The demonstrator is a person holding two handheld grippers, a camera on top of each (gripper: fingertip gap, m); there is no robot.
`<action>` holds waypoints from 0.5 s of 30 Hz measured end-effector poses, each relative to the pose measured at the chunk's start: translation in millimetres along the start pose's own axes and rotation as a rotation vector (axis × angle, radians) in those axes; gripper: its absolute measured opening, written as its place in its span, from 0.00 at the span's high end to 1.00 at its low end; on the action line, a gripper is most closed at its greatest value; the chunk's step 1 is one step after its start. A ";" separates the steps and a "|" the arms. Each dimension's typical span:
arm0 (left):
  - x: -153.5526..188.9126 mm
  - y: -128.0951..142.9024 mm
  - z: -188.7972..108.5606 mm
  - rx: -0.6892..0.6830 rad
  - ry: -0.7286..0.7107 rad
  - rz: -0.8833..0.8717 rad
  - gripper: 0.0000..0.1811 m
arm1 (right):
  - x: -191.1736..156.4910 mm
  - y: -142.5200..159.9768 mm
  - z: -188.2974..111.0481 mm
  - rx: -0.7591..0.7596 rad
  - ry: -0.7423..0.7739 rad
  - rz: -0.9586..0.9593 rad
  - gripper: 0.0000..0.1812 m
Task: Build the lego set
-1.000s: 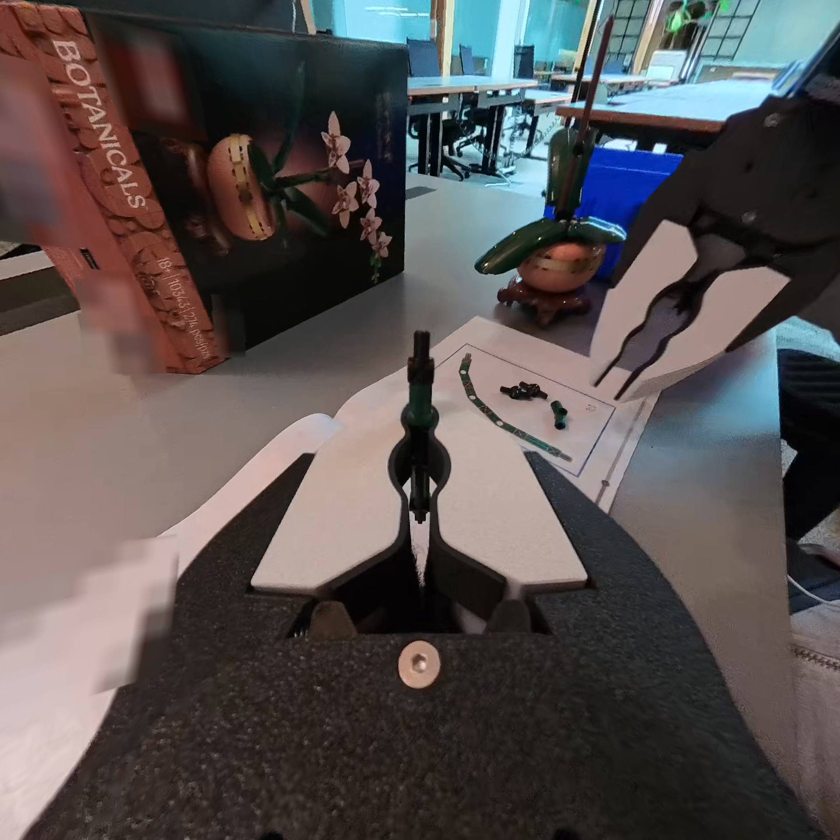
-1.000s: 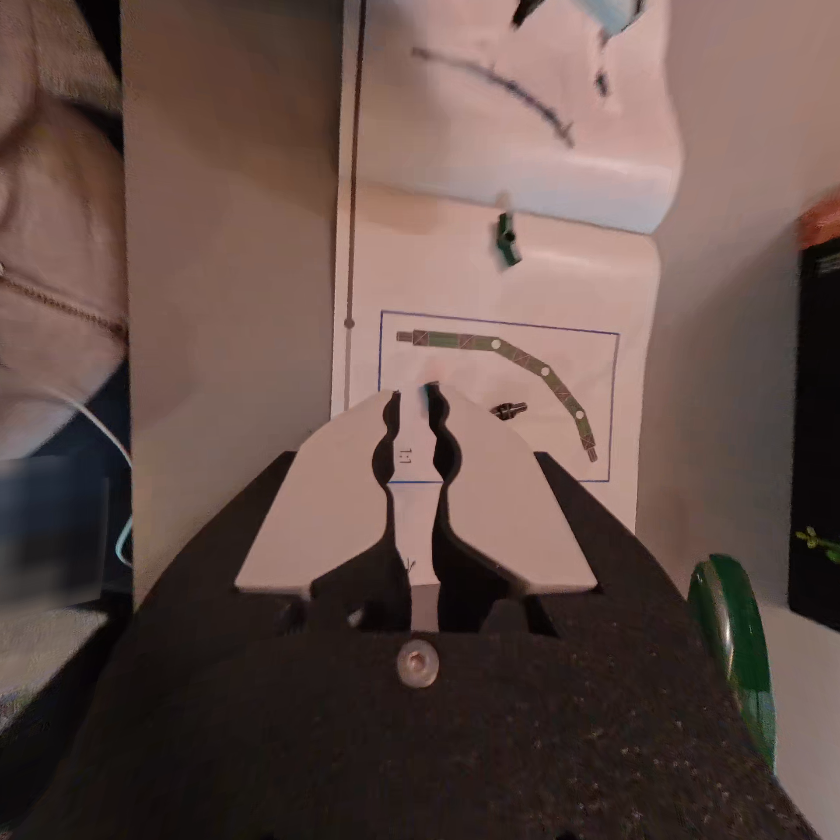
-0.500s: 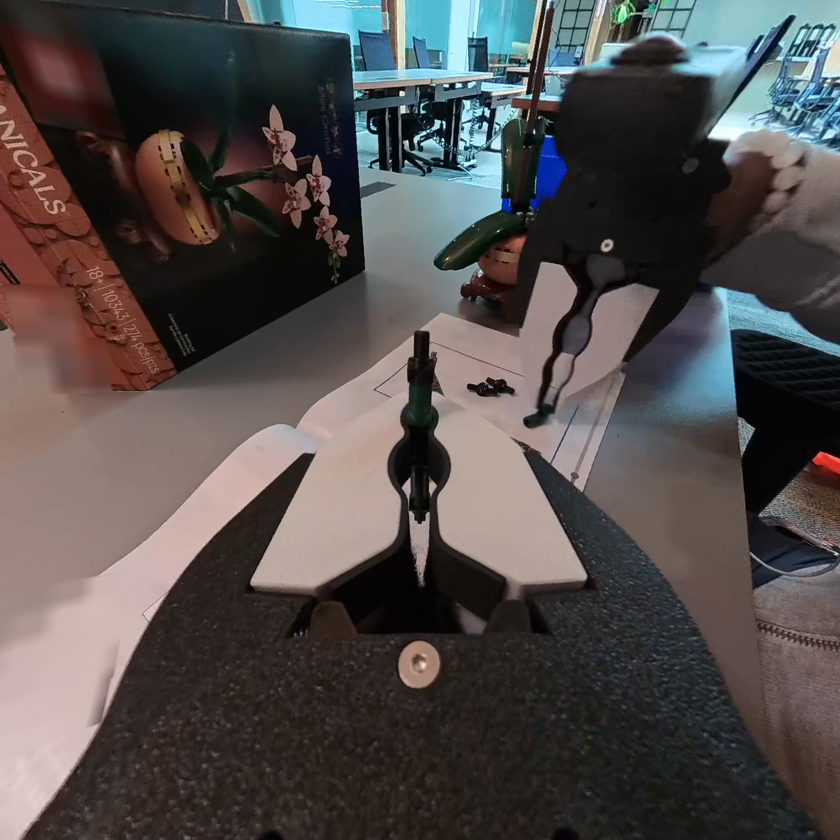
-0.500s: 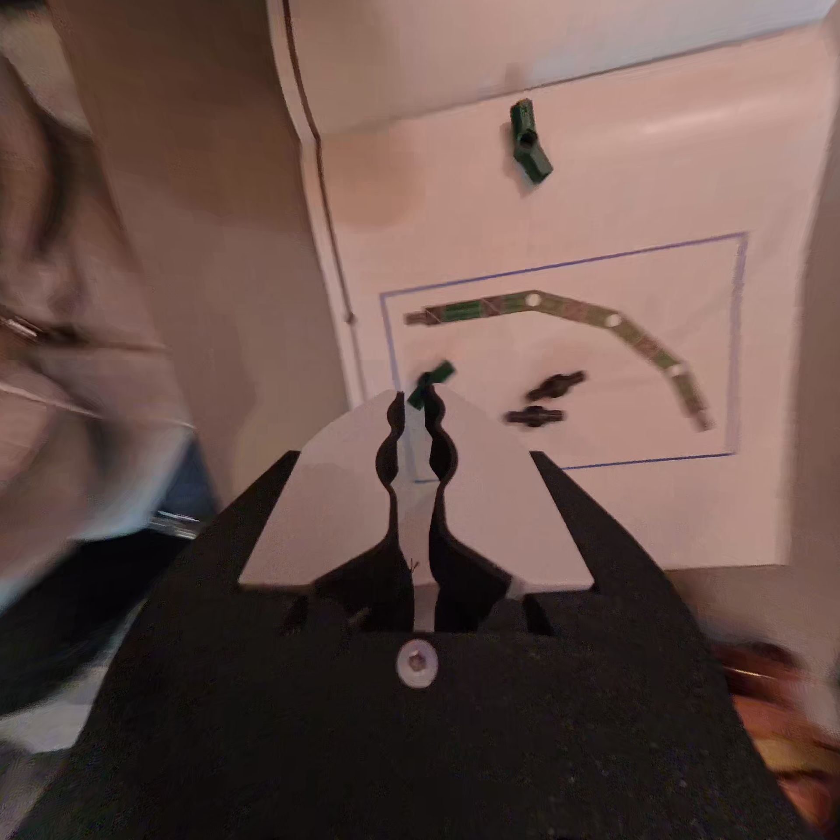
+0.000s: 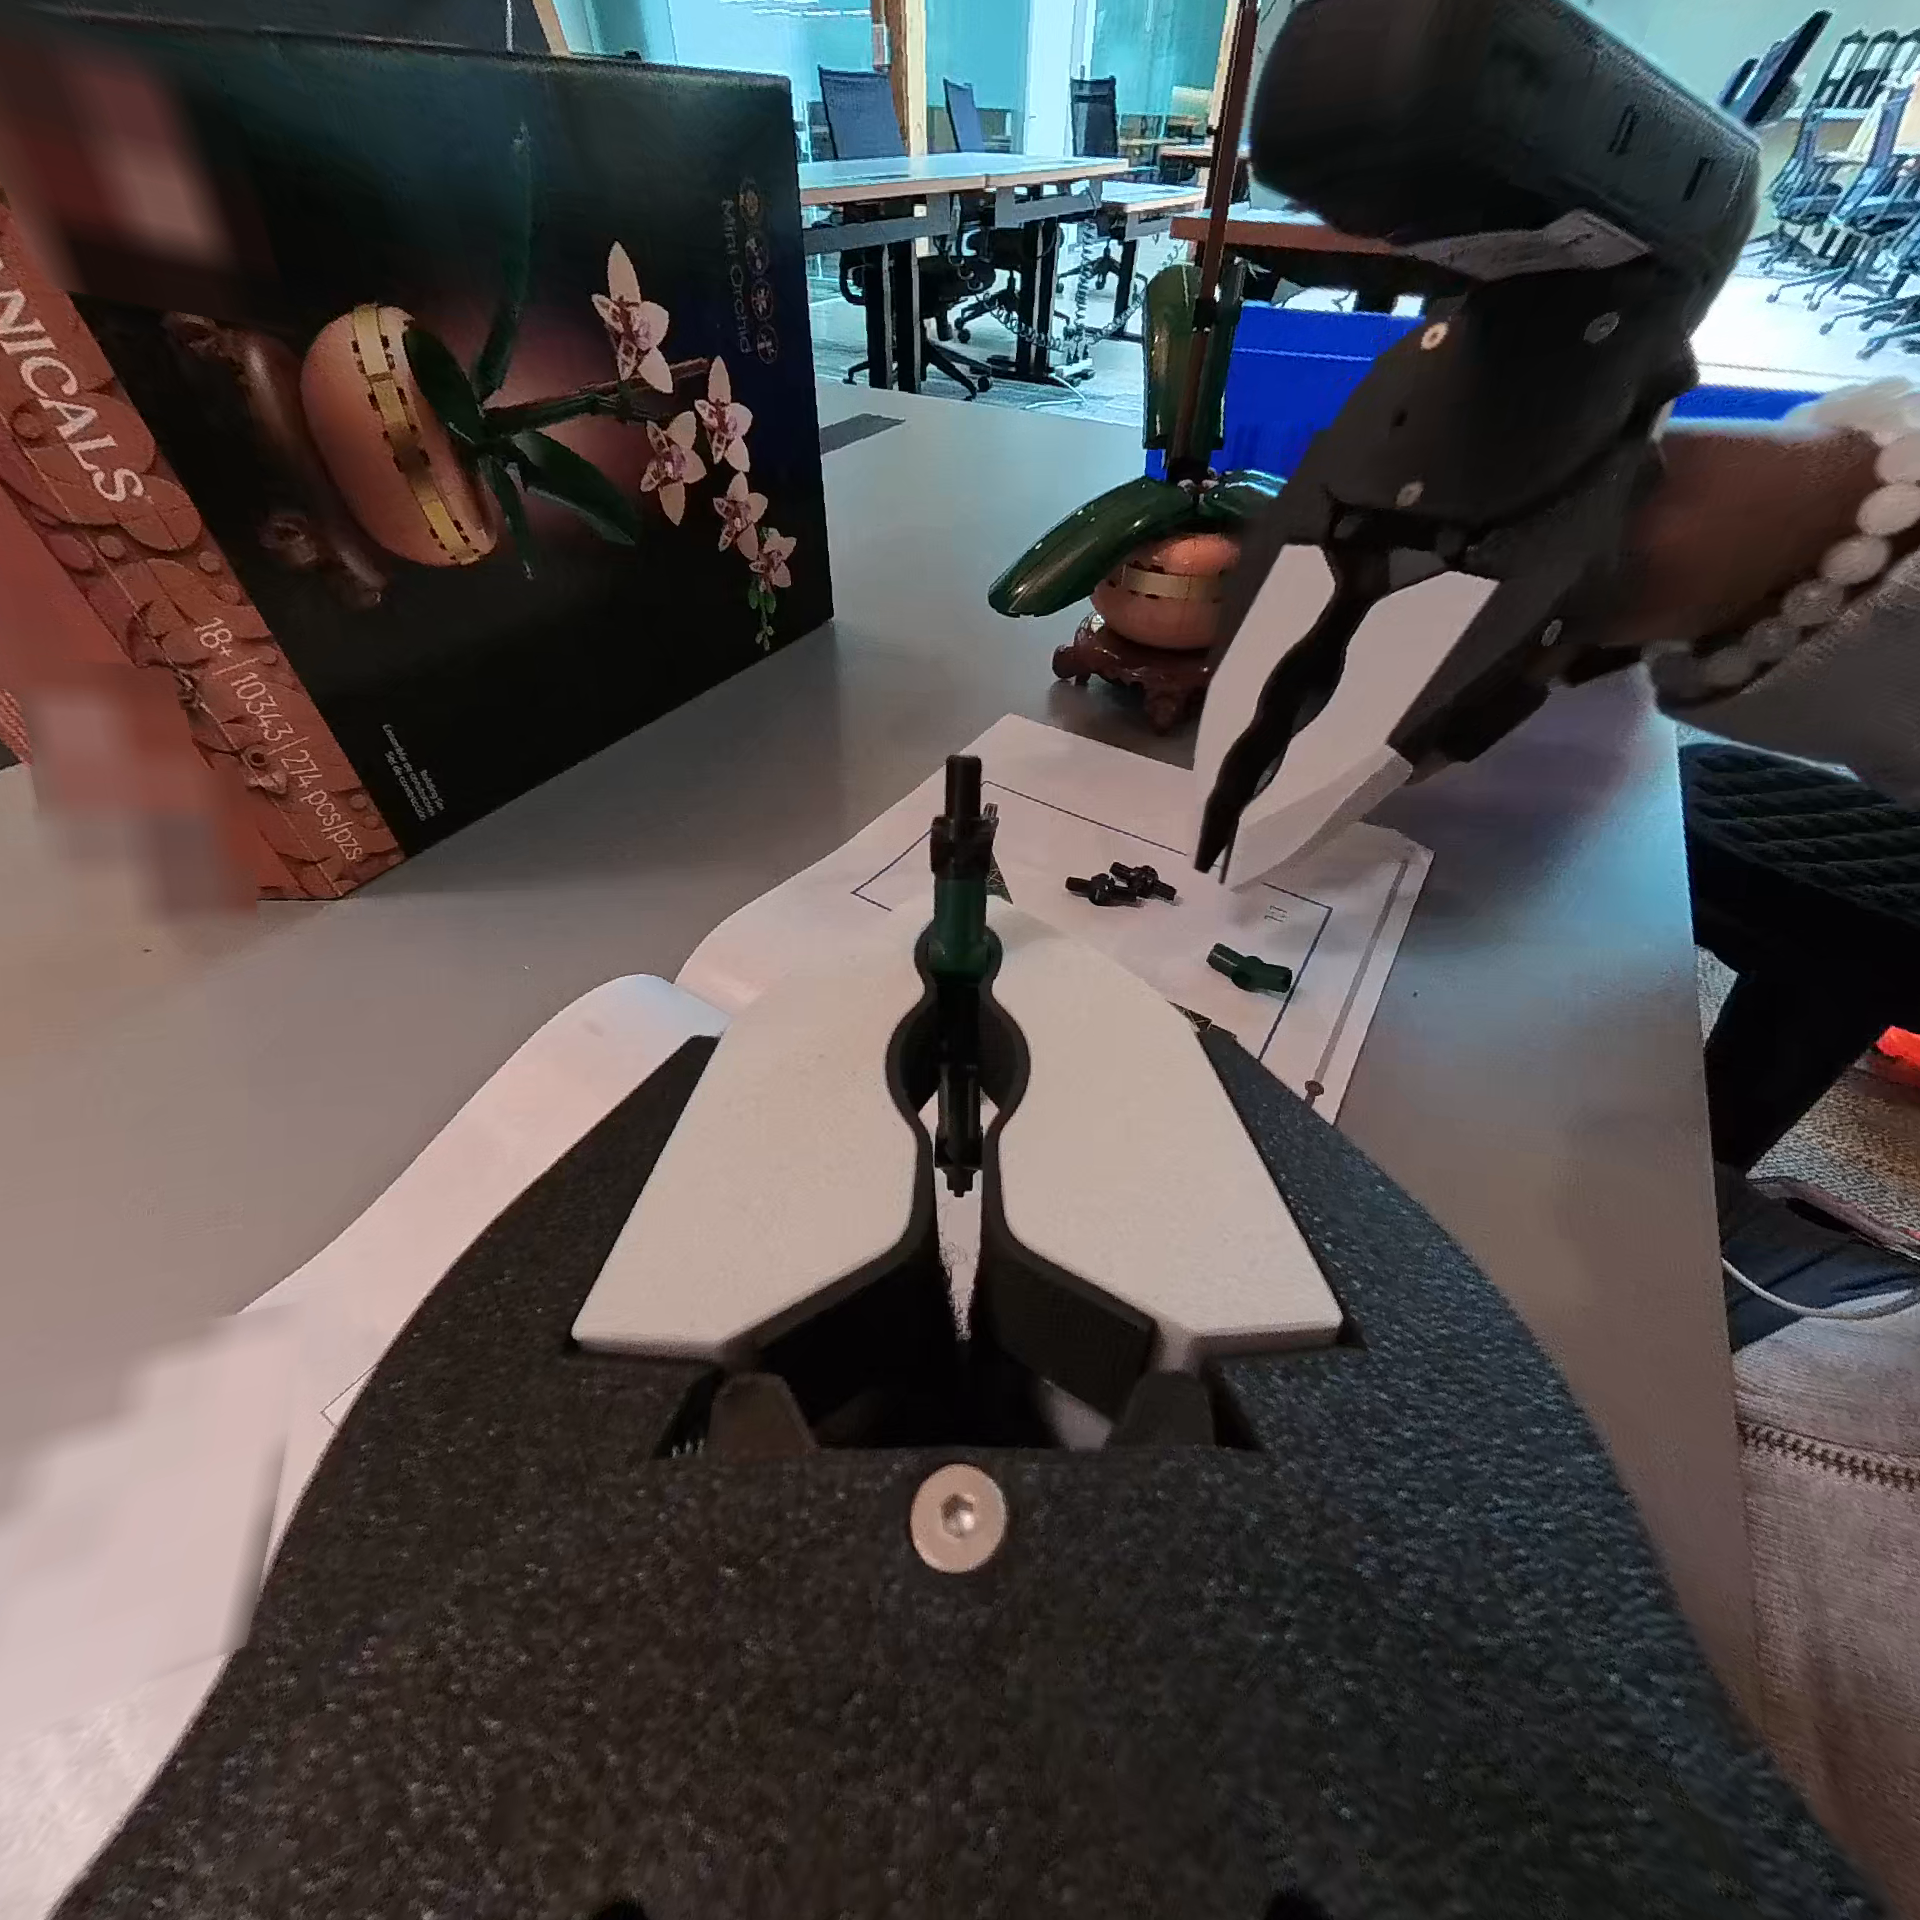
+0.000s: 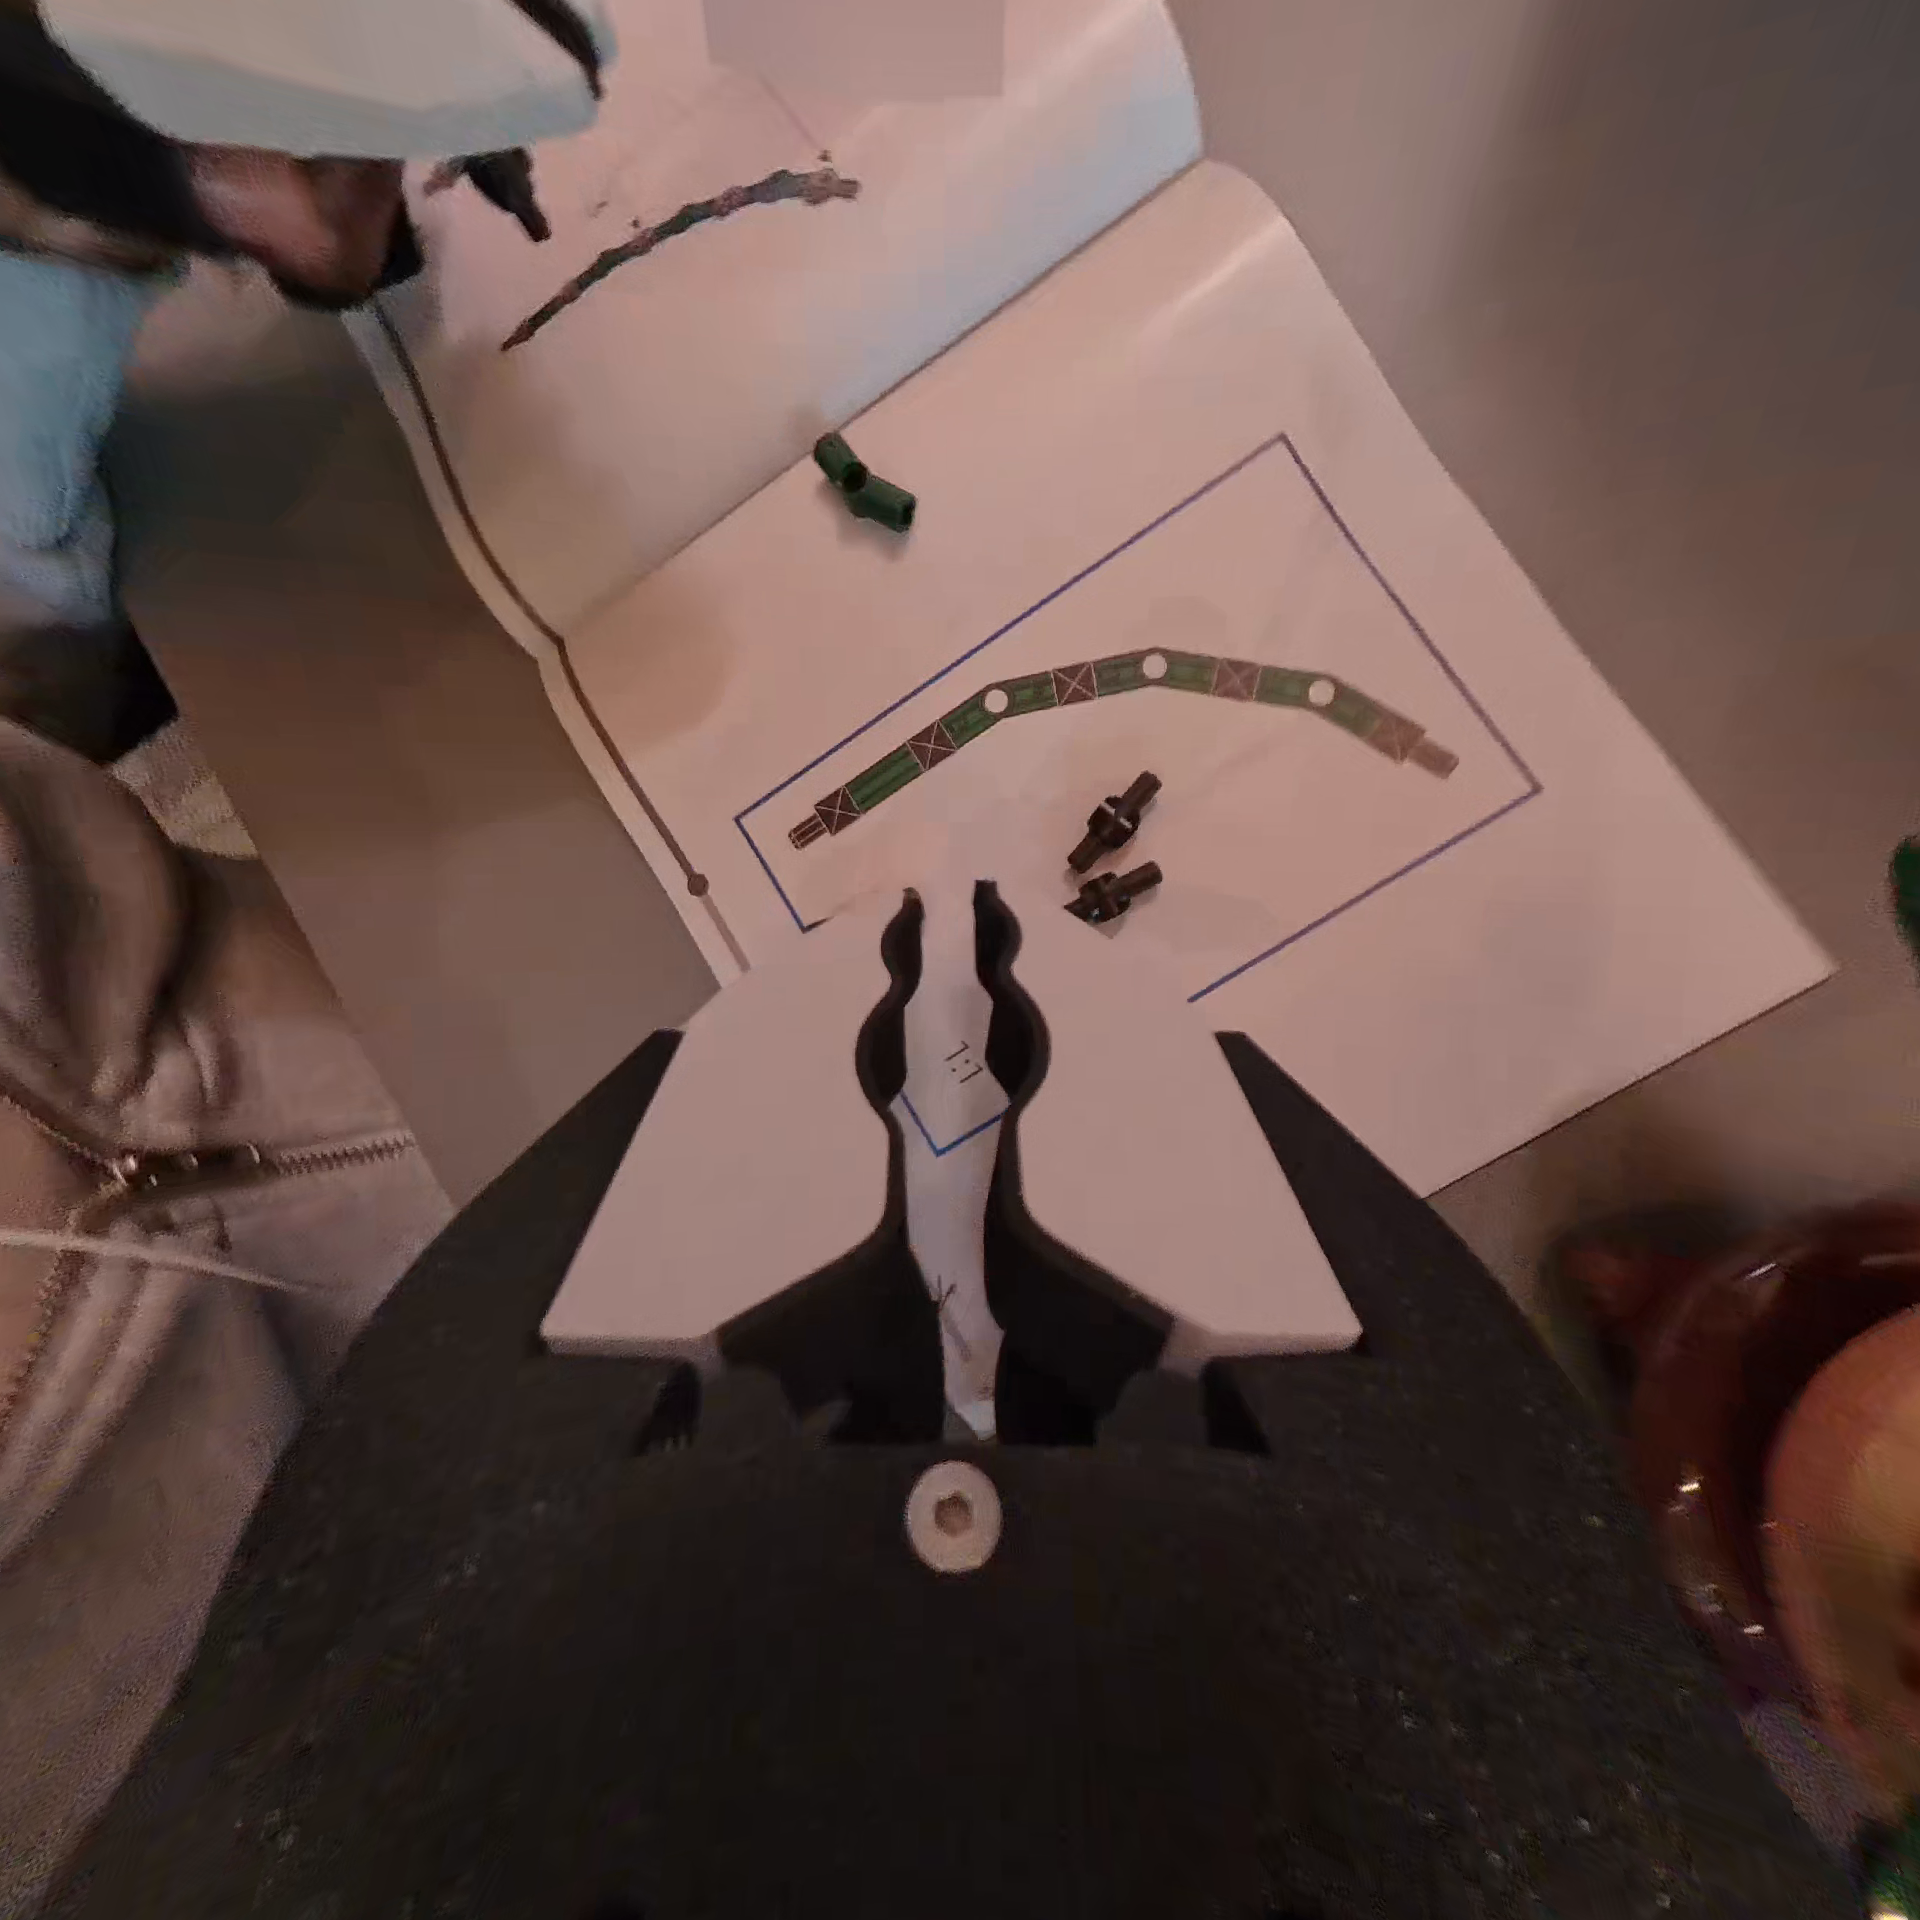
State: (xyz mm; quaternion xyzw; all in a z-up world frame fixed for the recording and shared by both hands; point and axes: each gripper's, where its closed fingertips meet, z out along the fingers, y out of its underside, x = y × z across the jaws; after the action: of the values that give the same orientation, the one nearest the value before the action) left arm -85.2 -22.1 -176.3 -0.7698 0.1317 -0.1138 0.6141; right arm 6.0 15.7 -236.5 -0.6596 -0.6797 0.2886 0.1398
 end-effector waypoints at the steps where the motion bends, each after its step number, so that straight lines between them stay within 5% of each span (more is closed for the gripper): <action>1: 0.1 0.5 0.4 -0.003 -0.001 0.002 1.00 | -1.3 2.5 1.8 -0.002 0.008 0.035 0.93; 5: -0.5 1.9 0.7 -0.011 -0.010 0.013 1.00 | -11.0 10.5 11.2 -0.031 -0.011 0.156 0.81; 15: -0.8 -1.1 -1.4 0.014 -0.002 -0.009 1.00 | -10.0 14.4 17.7 -0.167 0.128 0.020 0.92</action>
State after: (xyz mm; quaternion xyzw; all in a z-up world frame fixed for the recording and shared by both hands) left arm -86.3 -22.9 -175.0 -0.7662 0.1269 -0.1170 0.6190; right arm 8.5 1.7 -257.0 -0.6929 -0.6844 0.1896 0.1248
